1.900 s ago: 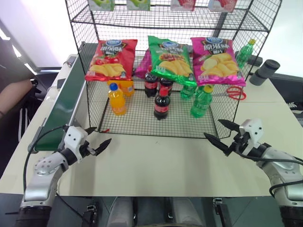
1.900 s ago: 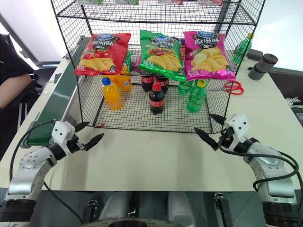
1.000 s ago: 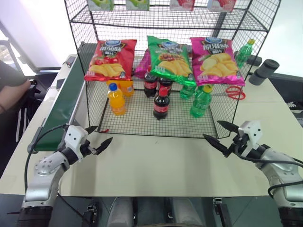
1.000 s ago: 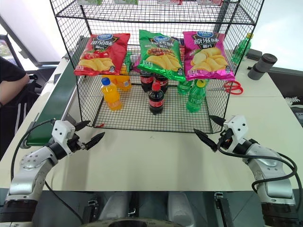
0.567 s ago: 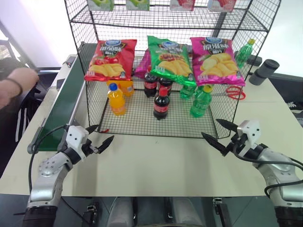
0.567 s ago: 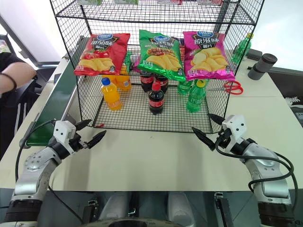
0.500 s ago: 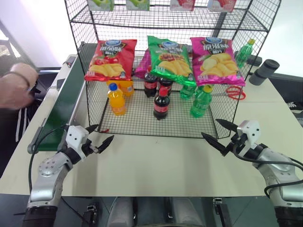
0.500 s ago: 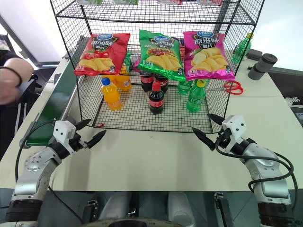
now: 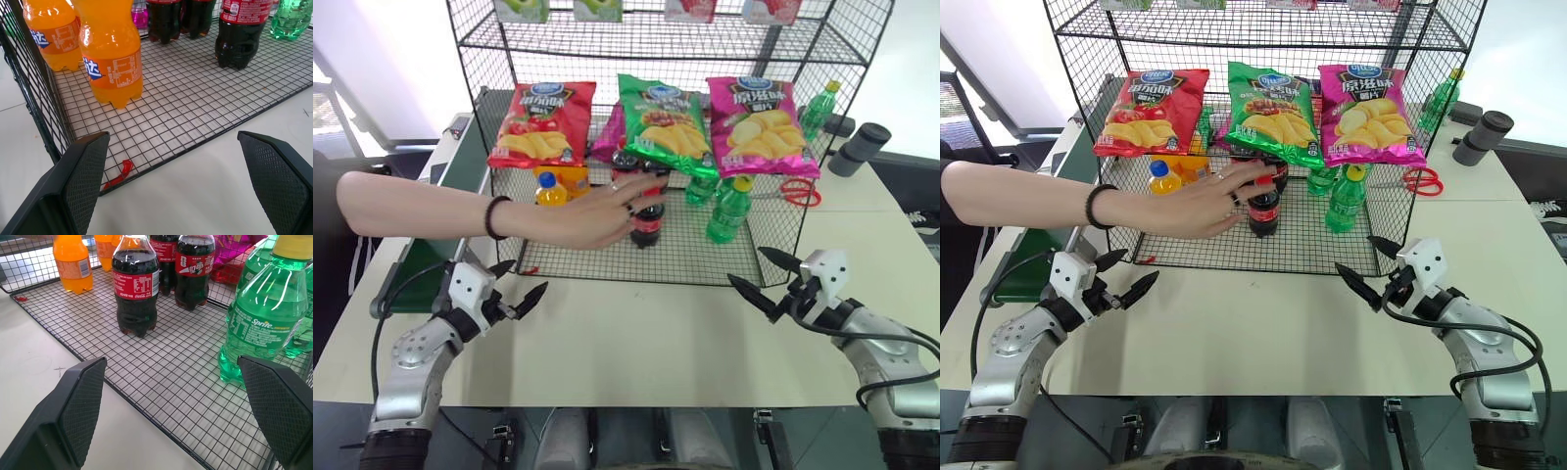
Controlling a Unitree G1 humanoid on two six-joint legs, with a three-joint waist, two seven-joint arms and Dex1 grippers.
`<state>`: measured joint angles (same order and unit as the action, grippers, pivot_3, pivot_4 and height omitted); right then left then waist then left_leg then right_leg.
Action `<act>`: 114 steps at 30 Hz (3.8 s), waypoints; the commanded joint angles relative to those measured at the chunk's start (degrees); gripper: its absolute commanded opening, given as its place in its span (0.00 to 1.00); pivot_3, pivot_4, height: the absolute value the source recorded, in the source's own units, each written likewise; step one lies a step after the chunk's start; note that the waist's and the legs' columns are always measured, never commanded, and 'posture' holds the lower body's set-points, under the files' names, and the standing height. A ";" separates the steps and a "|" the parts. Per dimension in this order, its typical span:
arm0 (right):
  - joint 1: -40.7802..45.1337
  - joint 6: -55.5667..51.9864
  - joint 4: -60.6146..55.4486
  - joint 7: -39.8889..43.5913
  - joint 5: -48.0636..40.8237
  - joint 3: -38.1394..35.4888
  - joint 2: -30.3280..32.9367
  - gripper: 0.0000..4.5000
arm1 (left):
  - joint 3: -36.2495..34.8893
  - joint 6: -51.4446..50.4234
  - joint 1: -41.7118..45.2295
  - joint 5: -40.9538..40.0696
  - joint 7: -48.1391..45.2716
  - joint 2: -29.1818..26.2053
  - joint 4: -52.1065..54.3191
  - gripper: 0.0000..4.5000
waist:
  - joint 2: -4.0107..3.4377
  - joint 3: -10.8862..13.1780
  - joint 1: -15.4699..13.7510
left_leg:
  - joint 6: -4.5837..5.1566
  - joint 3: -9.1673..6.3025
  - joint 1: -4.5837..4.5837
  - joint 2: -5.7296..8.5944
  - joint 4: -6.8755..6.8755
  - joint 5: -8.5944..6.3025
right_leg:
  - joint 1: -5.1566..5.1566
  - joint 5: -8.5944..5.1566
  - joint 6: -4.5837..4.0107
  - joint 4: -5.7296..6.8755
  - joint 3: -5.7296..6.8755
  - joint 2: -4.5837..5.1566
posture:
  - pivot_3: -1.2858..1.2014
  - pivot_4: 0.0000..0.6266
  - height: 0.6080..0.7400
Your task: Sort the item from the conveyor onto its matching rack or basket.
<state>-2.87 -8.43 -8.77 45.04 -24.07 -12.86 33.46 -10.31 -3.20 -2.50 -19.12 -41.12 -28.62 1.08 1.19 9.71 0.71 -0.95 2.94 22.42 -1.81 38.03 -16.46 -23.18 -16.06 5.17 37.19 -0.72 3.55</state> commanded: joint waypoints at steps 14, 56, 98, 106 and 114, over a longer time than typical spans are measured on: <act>1.08 1.43 -0.51 0.01 0.25 -0.37 -0.59 0.99 | 0.47 0.00 0.78 0.20 -0.28 -0.36 1.87 1.00 | 0.00 0.00 0.01 | 0.00 0.01 0.00 0.00 0.00 0.00 | 0.00 0.00 0.01 0.00 0.01 -0.02 | 0.52 0.24 1.00; 3.13 2.19 1.26 -0.02 0.84 1.31 -1.69 0.99 | -2.68 -7.04 2.89 -3.48 -0.23 -1.25 6.56 1.00 | 0.00 0.00 0.06 | 0.00 0.00 -0.01 0.00 0.02 0.00 | 0.00 0.01 0.02 0.02 0.00 -0.07 | 0.52 0.24 1.00; 7.23 -7.76 -17.68 0.43 -2.73 23.54 -12.29 0.99 | -16.59 2.54 11.20 -0.47 25.57 4.04 -9.27 1.00 | 0.12 -0.07 0.04 | 0.00 -0.06 -0.01 -0.01 0.07 0.00 | 0.01 0.02 0.03 0.08 0.07 -0.04 | 0.52 0.24 1.00; 7.71 -8.12 -16.97 1.35 -3.40 24.12 -12.76 0.99 | -17.18 2.53 11.82 -1.44 26.26 4.53 -9.84 1.00 | 0.14 -0.08 0.03 | 0.00 -0.07 -0.01 0.00 0.07 0.00 | 0.01 0.02 0.03 0.06 0.08 -0.01 | 0.52 0.24 1.00; 7.59 -8.01 -17.11 1.15 -3.63 24.30 -13.14 0.99 | -18.31 3.51 12.84 -1.09 28.74 3.84 -12.54 1.00 | 0.14 -0.08 0.05 | 0.00 -0.07 0.00 -0.01 0.06 0.00 | 0.00 0.02 0.03 0.07 0.08 -0.01 | 0.52 0.24 1.00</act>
<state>4.62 -17.02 -24.54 46.10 -26.60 11.52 20.92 -27.16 -1.45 9.49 -20.44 -12.47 -23.64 -11.79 1.33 9.62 0.76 -0.96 2.87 22.42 -1.82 38.09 -16.46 -23.18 -16.05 5.20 37.26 -0.63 3.54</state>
